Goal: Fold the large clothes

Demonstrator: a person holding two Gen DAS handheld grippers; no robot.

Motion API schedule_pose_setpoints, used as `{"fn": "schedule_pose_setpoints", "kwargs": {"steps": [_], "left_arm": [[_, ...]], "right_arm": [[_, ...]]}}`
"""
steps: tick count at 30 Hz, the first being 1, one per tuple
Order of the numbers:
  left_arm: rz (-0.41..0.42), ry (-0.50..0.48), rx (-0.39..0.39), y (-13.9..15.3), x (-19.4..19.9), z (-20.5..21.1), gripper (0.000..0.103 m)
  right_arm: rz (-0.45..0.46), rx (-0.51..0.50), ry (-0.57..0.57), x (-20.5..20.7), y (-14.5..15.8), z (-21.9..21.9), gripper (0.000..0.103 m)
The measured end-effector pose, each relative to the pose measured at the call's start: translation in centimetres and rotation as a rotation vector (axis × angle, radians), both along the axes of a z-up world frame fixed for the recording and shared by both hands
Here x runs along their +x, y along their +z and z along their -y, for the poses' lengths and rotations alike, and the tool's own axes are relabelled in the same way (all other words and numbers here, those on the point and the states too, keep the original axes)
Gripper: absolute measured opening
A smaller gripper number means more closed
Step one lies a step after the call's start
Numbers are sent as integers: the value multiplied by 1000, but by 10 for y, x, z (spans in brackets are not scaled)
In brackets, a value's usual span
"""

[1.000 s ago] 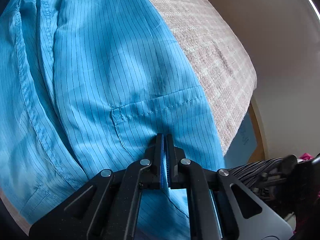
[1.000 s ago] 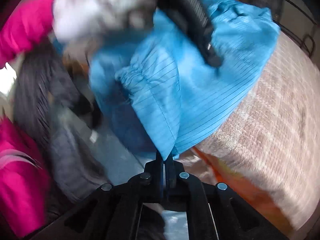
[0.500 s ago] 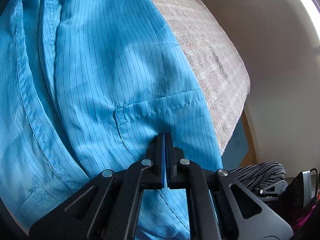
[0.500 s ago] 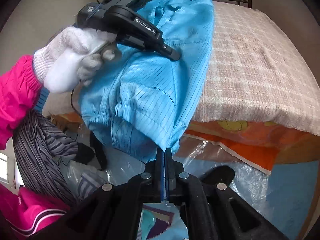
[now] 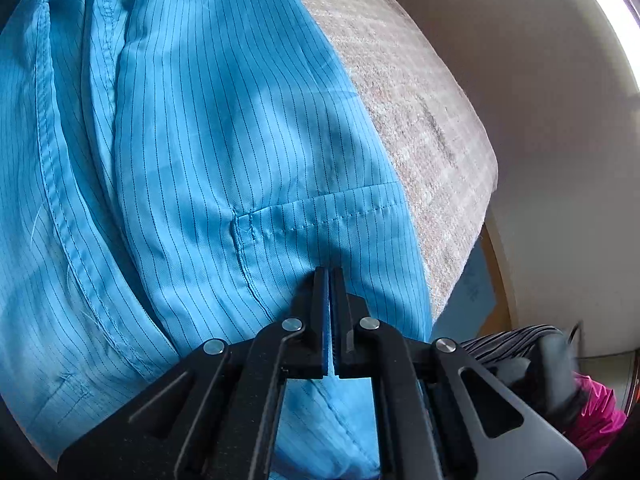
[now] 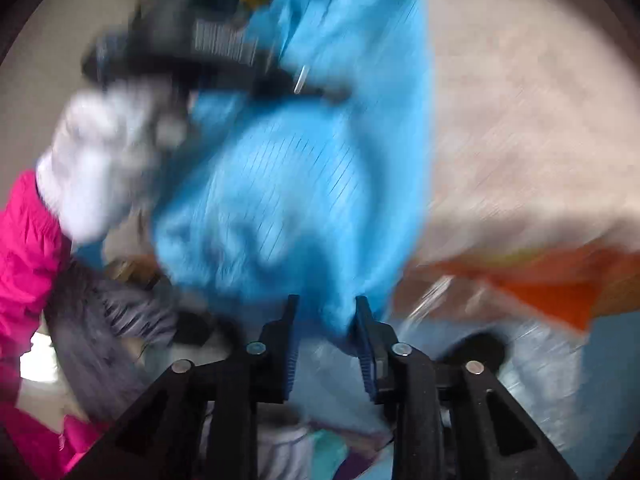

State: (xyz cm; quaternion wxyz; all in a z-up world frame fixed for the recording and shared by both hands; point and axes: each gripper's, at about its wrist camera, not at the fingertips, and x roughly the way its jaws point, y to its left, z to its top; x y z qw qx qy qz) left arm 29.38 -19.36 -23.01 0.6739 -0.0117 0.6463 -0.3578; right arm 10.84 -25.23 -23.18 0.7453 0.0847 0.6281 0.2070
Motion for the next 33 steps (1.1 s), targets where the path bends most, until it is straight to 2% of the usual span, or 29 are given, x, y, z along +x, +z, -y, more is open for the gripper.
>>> {"fn": "schedule_pose_setpoints", "kwargs": {"steps": [1, 3, 5, 7, 9, 11, 13, 14, 16, 18, 21, 22, 24, 26, 27, 28, 30, 33], "left_arm": [[2, -2, 1, 1, 0, -2, 4], [16, -3, 10, 3, -2, -3, 4], [51, -6, 17, 11, -7, -4, 4], [91, -4, 3, 25, -15, -10, 4], [100, 7, -59, 39, -28, -21, 4], [120, -3, -59, 46, -42, -26, 4], [131, -21, -28, 44, -52, -26, 4], [128, -28, -13, 41, -55, -26, 4], [121, -21, 5, 37, -54, -26, 4], [112, -9, 7, 33, -54, -28, 4], [110, 9, 18, 32, -53, -36, 4], [108, 12, 23, 31, -53, -38, 4], [111, 14, 25, 34, -51, -46, 4], [116, 11, 31, 35, -50, -48, 4], [116, 10, 31, 36, -50, -48, 4], [115, 8, 31, 36, -49, -50, 4], [111, 9, 32, 37, -47, -54, 4], [102, 26, 16, 43, -43, -71, 4]], "right_arm": [[-7, -15, 55, -5, -2, -8, 21], [5, 16, 71, -16, 6, -5, 21], [58, 43, 33, -18, 24, 15, 26], [113, 56, -31, -17, 43, 49, 40], [111, 88, -108, -8, 45, 76, 46], [97, 96, -145, 6, 37, 87, 45], [76, 39, -102, 15, 24, 81, 40], [35, 32, -86, 20, 13, 76, 39], [-26, 92, -75, 25, -3, 66, 39], [-49, 97, -53, 27, -14, 54, 37], [-110, 68, -41, 26, -34, 41, 6], [-137, 40, -14, 23, -39, 39, 1], [-122, -65, 69, 10, -40, 30, 1], [-42, -120, 126, -3, -25, 24, 6], [14, -125, 142, -8, -13, 22, 12], [92, -134, 160, -14, 1, 21, 33], [237, -164, 215, -25, 23, 16, 50], [337, -280, 364, -38, 29, -3, 49]]}}
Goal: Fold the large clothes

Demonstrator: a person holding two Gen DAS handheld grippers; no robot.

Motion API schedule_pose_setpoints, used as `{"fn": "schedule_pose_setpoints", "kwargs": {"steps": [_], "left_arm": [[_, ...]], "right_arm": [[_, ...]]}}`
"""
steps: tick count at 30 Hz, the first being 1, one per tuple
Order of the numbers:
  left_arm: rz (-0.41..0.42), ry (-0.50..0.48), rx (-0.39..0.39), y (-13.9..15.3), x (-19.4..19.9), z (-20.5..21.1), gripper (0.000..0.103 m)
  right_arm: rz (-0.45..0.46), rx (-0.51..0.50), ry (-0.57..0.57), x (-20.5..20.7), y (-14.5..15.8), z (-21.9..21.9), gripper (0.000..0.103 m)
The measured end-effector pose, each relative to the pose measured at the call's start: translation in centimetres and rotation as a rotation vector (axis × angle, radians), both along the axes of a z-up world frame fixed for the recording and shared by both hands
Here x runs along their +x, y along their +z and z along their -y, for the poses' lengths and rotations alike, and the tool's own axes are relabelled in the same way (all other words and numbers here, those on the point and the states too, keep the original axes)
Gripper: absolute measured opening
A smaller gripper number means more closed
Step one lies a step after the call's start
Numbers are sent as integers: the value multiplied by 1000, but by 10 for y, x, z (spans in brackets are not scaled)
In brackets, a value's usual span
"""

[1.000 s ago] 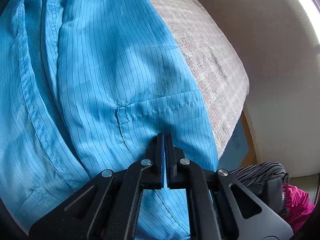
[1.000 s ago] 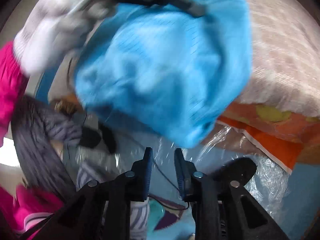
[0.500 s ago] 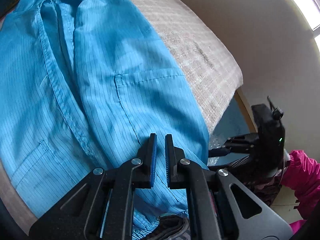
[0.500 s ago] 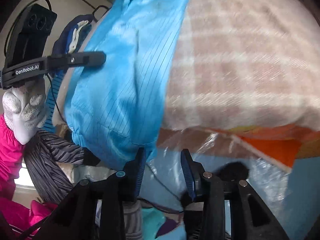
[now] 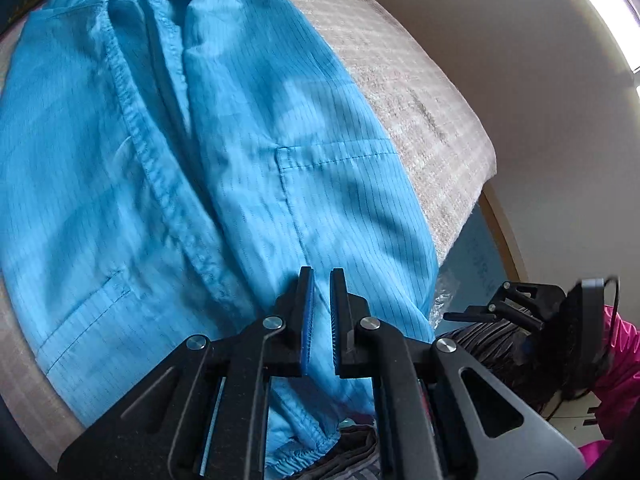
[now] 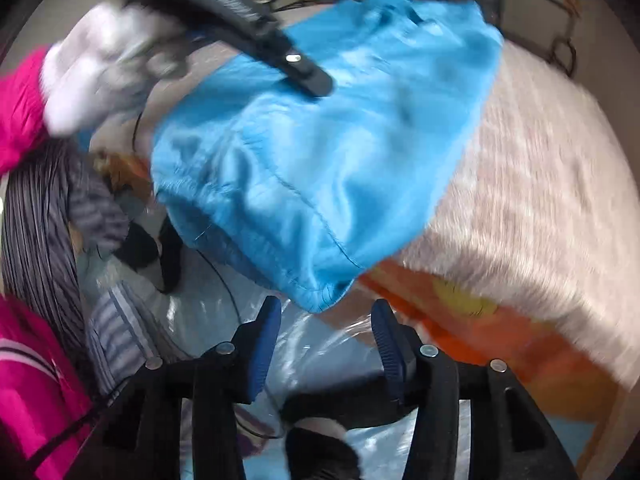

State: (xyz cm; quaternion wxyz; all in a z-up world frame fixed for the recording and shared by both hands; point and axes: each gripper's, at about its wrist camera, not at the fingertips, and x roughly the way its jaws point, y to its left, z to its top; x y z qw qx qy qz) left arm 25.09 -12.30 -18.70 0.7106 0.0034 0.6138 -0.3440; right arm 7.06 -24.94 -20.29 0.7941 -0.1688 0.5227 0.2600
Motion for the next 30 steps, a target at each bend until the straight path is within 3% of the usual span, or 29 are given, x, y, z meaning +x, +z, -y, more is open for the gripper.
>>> {"fn": "schedule_pose_setpoints", "kwargs": {"steps": [2, 3, 6, 9, 15, 20, 23, 26, 30], "left_arm": [[2, 24, -11, 6, -2, -17, 4], [5, 34, -18, 9, -5, -23, 4], [11, 79, -46, 19, -14, -52, 4], [13, 121, -41, 21, -18, -76, 4], [18, 176, -68, 22, -12, -96, 4], [24, 161, -97, 24, -13, -91, 4], [23, 136, -88, 16, -12, -80, 4], [15, 136, -48, 2, -5, -76, 4], [7, 163, -63, -2, -4, -87, 4]], "right_arm": [[43, -100, 97, -4, -10, -20, 49], [49, -143, 128, -5, -19, -27, 43], [81, -248, 138, 1, -41, -37, 33], [61, -270, 65, 17, -51, -37, 1], [-22, 62, -153, 15, 18, -4, 0], [-34, 362, -446, 5, 66, 30, 0], [5, 377, -588, 2, 73, 40, 0], [-99, 375, -764, 1, 49, 52, 0], [-244, 216, -715, 0, 15, 29, 0]]}}
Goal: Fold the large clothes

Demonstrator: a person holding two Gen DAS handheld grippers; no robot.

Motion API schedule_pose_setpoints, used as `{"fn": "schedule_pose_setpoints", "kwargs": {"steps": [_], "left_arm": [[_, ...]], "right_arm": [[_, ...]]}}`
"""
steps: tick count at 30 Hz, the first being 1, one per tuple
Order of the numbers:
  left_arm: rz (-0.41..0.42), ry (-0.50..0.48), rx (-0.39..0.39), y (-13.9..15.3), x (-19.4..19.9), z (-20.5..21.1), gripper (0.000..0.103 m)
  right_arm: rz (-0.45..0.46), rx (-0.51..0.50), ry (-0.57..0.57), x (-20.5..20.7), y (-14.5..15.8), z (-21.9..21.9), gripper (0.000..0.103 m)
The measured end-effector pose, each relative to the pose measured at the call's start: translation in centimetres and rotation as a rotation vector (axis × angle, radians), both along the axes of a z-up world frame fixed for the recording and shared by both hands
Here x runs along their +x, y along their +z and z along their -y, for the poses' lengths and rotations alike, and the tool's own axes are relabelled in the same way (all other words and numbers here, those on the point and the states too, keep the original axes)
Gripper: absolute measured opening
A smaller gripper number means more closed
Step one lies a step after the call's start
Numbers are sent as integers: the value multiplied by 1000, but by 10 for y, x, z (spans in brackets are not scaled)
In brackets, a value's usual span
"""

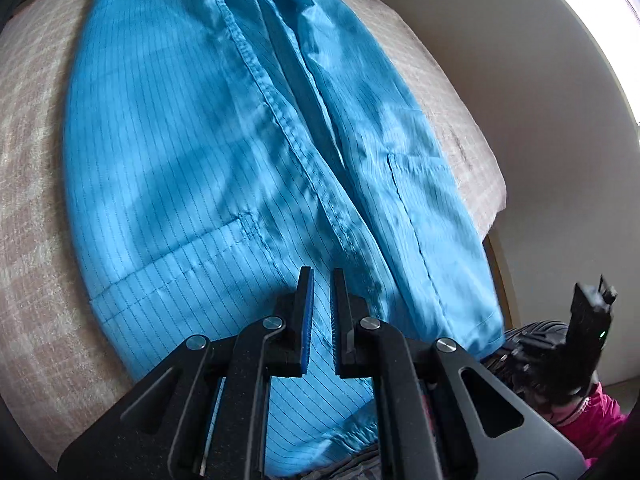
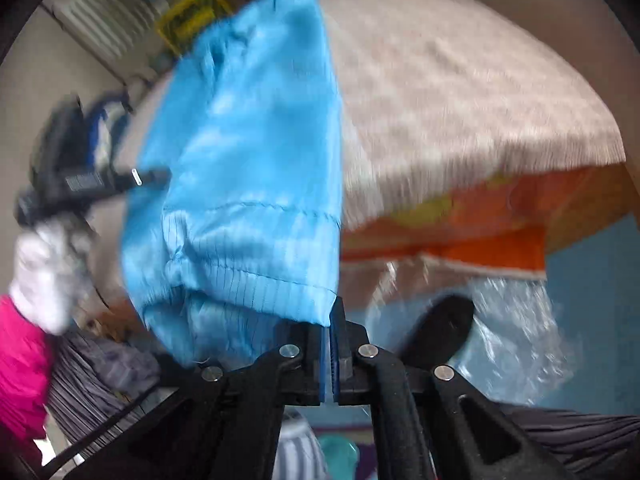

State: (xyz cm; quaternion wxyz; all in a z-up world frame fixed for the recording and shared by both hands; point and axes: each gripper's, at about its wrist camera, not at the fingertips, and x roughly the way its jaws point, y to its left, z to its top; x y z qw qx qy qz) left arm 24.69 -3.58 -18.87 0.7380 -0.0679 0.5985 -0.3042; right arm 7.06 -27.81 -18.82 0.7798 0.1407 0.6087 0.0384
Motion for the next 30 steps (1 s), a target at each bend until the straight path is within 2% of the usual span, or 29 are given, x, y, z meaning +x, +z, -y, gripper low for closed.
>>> {"fn": "schedule_pose_setpoints", "kwargs": {"steps": [2, 4, 5, 6, 7, 10, 12, 13, 15, 20, 21, 22, 23, 24, 27, 30], "left_arm": [[16, -4, -2, 6, -7, -7, 4], [32, -3, 3, 12, -16, -19, 4], [35, 0, -1, 14, -22, -27, 4], [32, 10, -11, 16, -29, -33, 4], [24, 24, -28, 17, -37, -42, 4], [-17, 74, -107, 14, -61, -66, 6], [-51, 118, -144, 8, -77, -79, 26], [-62, 142, -158, 5, -84, -85, 41], [-72, 174, -176, -1, -100, -94, 45], [-100, 239, -181, -5, -105, -104, 45], [-89, 237, -172, -3, -103, -103, 45], [-78, 240, -165, 0, -102, -102, 45], [-73, 246, -164, 2, -99, -101, 45], [-73, 253, -168, 2, -95, -101, 45], [-58, 247, -148, 6, -89, -96, 45], [-37, 227, -126, 11, -84, -90, 45]], "right_arm": [[-70, -64, 101, 1, -7, -13, 0], [-63, -126, 165, -4, -3, -10, 4], [-24, -154, 196, -5, 5, -7, 11], [19, -153, 213, -3, 13, -3, 31], [63, -132, 219, -1, 20, 4, 46], [90, 23, 188, 19, 27, 28, 56], [73, 116, 162, 34, 17, 37, 64], [61, 148, 158, 42, 9, 40, 67], [32, 177, 176, 50, -10, 37, 67], [-45, 268, 188, 67, -46, 34, 66], [-60, 293, 208, 70, -50, 31, 58], [-73, 308, 238, 73, -53, 25, 41], [-74, 298, 267, 72, -54, 19, 34], [-62, 275, 290, 69, -53, 14, 32], [-33, 145, 360, 63, -48, 2, 3], [-41, 73, 368, 59, -49, 2, 2]]}}
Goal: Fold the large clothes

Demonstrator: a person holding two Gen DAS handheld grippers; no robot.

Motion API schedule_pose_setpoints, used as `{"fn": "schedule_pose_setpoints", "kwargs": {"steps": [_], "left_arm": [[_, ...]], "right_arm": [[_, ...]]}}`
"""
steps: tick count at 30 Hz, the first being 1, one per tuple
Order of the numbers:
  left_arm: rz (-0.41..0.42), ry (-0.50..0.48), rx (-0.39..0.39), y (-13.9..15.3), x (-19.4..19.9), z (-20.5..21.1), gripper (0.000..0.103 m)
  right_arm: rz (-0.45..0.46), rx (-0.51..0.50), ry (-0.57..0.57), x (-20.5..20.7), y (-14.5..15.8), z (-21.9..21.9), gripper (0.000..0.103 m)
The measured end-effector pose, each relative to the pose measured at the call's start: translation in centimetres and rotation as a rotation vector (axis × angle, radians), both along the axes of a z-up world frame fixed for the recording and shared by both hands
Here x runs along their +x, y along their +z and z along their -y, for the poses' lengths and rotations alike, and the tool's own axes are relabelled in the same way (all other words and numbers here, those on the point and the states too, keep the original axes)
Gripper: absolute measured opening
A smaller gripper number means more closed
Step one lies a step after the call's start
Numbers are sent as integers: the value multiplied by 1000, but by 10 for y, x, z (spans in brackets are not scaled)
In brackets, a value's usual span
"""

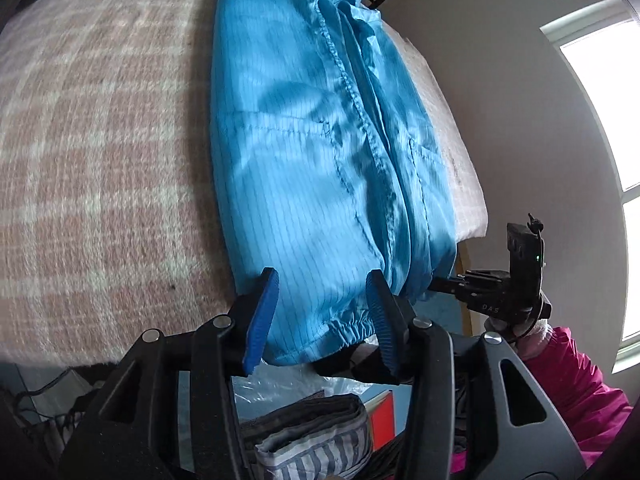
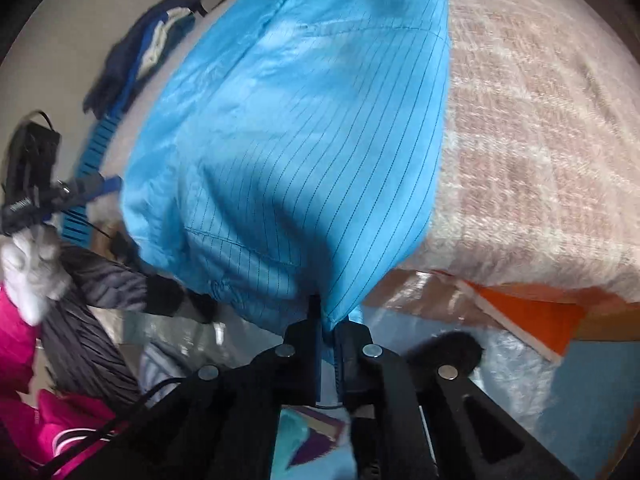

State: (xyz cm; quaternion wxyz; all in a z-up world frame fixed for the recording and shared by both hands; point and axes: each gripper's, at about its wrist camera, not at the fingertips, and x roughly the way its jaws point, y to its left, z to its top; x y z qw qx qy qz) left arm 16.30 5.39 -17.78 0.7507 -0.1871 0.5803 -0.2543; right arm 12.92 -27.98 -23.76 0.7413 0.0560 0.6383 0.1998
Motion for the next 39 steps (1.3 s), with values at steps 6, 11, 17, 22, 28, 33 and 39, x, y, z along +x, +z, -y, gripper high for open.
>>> {"fn": "schedule_pose_setpoints", "kwargs": {"steps": [6, 11, 17, 22, 28, 33, 39], "left_arm": [[-8, 0, -1, -8, 0, -2, 45], [-40, 18, -69, -21, -25, -19, 47], [-108, 36, -102, -48, -47, -29, 48], [-124, 71, -135, -62, -42, -36, 49], [-96, 2, -180, -64, -35, -15, 49], [-83, -63, -172, -64, -38, 2, 48], [-104, -60, -146, -79, -31, 10, 48]], "right_arm": [[18, 43, 9, -5, 7, -2, 41], [47, 90, 63, -5, 18, 3, 52], [-4, 148, 83, 14, 8, 9, 56], [-36, 188, 115, 21, -4, 1, 49], [-7, 125, 181, 11, -1, -2, 4], [6, 114, 197, 8, 2, -1, 14], [13, 161, 227, 13, 1, -14, 49]]}}
